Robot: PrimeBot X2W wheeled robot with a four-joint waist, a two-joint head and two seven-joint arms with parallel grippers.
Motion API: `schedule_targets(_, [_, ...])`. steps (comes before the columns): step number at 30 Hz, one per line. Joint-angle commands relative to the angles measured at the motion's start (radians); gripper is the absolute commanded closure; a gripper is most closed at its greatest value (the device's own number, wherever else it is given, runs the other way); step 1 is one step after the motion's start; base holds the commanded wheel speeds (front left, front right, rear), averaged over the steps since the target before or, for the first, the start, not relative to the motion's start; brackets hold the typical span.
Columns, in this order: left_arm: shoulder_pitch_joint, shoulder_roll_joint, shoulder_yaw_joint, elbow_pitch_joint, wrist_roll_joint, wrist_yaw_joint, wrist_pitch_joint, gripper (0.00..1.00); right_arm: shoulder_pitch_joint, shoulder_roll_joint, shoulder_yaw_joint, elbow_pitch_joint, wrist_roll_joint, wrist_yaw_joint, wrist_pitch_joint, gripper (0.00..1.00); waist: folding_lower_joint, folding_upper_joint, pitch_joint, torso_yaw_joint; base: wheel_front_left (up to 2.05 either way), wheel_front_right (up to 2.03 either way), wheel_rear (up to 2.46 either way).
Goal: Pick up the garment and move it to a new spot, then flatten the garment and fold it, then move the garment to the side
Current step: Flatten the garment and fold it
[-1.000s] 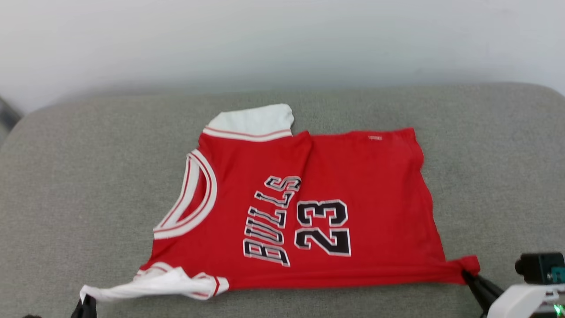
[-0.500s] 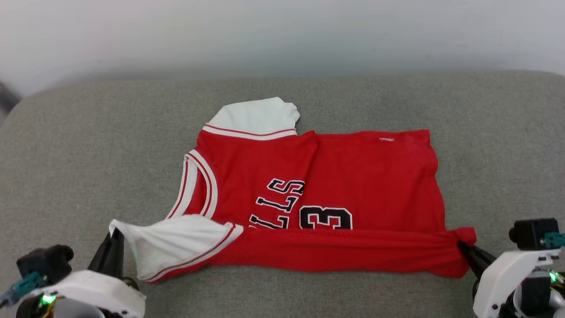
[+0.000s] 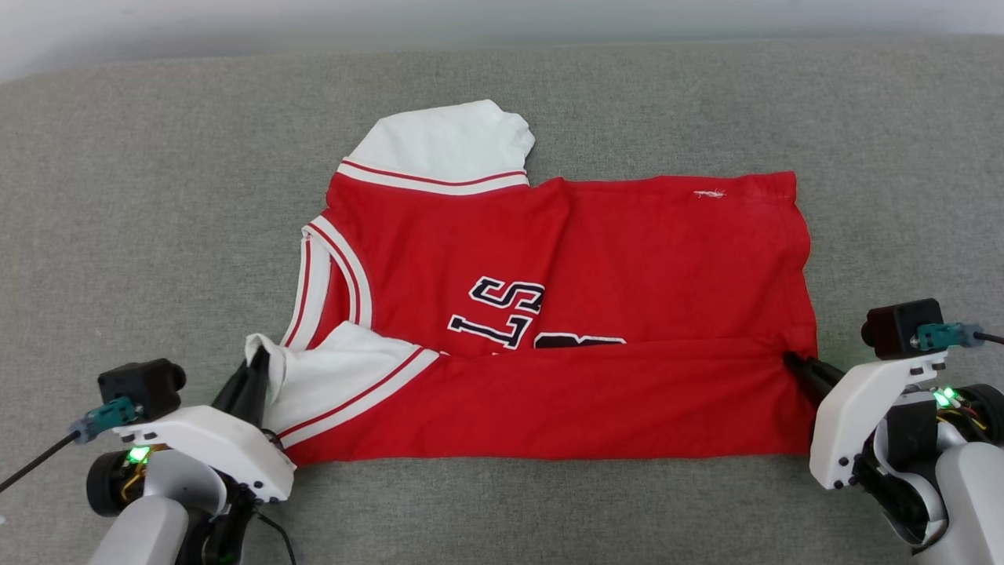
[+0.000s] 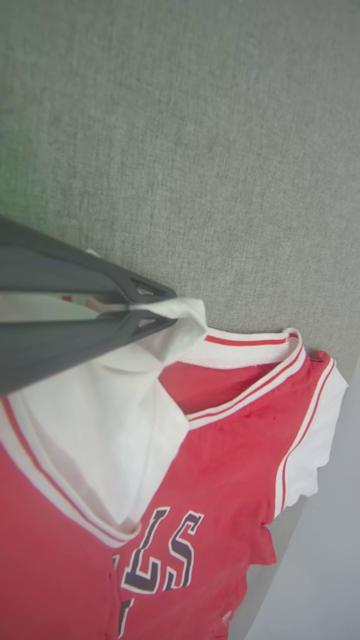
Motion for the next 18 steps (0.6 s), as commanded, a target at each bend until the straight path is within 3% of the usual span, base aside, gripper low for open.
schedule_targets(1, [-0.021, -0.01, -0.008, 0.024, -0.012, -0.015, 0.006, 0.67, -0.017, -0.005, 0.01, 0.028, -0.001, -0.001, -0.023, 0.51, -0.0002, 0.0, -0.002, 0.001, 0.0, 0.0, 0.0])
schedule_targets(2, [-0.026, -0.011, -0.012, 0.037, -0.012, -0.021, 0.01, 0.4, -0.018, -0.008, 0.018, 0.041, -0.002, -0.001, -0.037, 0.3, -0.0002, 0.0, -0.005, 0.001, 0.0, 0.0, 0.0])
schedule_targets(3, [-0.03, -0.012, -0.013, 0.051, -0.015, -0.026, 0.011, 0.05, -0.019, -0.009, 0.026, 0.055, 0.002, -0.001, -0.051, 0.0, -0.0002, 0.0, -0.009, 0.001, 0.0, 0.0, 0.0])
schedule_targets(4, [-0.033, -0.014, -0.015, 0.063, -0.016, -0.03, 0.01, 0.0, -0.019, -0.011, 0.031, 0.066, 0.007, -0.001, -0.066, 0.0, -0.0002, 0.0, -0.015, 0.0, 0.0, 0.0, 0.0])
schedule_targets(11, [-0.008, 0.002, 0.003, 0.084, -0.038, -0.036, 0.006, 0.0, 0.03, -0.01, 0.028, 0.051, 0.028, -0.001, -0.248, 0.0, -0.0002, 0.0, -0.094, -0.007, 0.0, 0.0, 0.0])
schedule_targets(18, [0.018, 0.078, 0.038, 0.02, -0.078, -0.028, 0.09, 0.0, 0.107, 0.019, -0.018, -0.037, -0.041, -0.001, -0.444, 0.0, -0.0002, 0.0, -0.179, -0.033, 0.0, 0.0, 0.0])
